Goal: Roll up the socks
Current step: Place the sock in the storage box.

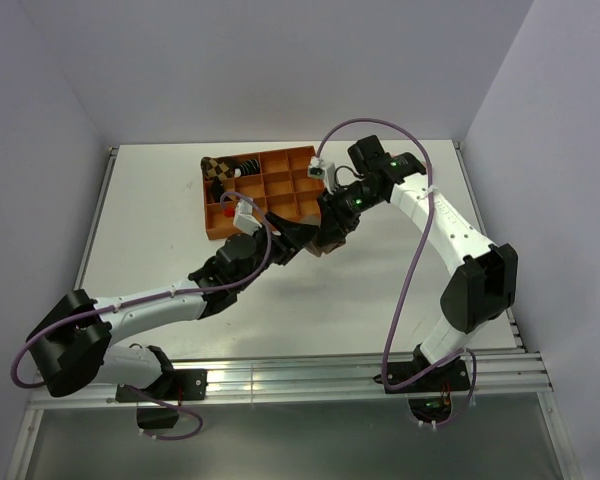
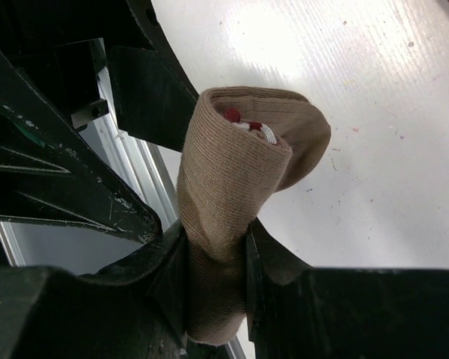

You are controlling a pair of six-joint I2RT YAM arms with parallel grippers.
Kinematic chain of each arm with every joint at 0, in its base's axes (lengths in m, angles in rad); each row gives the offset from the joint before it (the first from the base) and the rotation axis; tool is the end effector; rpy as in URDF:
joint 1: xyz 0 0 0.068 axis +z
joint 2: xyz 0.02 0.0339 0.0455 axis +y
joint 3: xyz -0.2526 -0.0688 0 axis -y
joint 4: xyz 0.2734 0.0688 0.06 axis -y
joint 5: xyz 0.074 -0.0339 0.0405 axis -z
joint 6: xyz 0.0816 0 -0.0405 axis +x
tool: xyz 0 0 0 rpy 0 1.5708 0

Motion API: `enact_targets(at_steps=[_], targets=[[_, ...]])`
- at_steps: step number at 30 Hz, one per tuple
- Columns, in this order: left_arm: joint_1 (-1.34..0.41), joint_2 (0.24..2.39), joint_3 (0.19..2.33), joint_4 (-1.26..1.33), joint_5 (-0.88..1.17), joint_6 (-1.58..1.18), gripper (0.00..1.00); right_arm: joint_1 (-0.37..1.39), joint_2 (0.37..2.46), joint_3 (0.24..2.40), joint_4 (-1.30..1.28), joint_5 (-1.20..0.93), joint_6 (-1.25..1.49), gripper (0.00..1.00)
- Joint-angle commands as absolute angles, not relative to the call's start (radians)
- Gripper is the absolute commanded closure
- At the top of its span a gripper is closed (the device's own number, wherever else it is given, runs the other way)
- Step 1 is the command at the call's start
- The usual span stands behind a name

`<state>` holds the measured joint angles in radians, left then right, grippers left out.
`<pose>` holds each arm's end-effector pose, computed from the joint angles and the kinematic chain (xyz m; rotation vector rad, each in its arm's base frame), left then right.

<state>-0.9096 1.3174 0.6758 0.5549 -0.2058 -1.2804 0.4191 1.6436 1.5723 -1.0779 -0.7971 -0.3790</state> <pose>0.2372 -0.2778 0.2292 -0.5205 1.8116 -1.4406 0.3133 0.2035 0.2863 -1.1975 2.2510 1.0800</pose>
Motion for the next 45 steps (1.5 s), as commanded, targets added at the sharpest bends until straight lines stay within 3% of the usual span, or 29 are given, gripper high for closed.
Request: enact_targets(at_steps=[1,27,45], targets=[[-0.916,1.305,0.690,0.586,-0.207,-1.301,0.35,0.443,1.615,1.634,-1.106,-0.925,-0.376,1.00],[-0.916,1.299,0.719,0.523,-0.253,-1.312,0.36,0.529,1.638,1.664,-1.281,-1.022,-0.561,1.00],[-0.917,1.261,0.753,0.305,-0.268,-1.376,0.31,0.558,1.511,1.562,-1.042,-0.845,-0.402,1.00]])
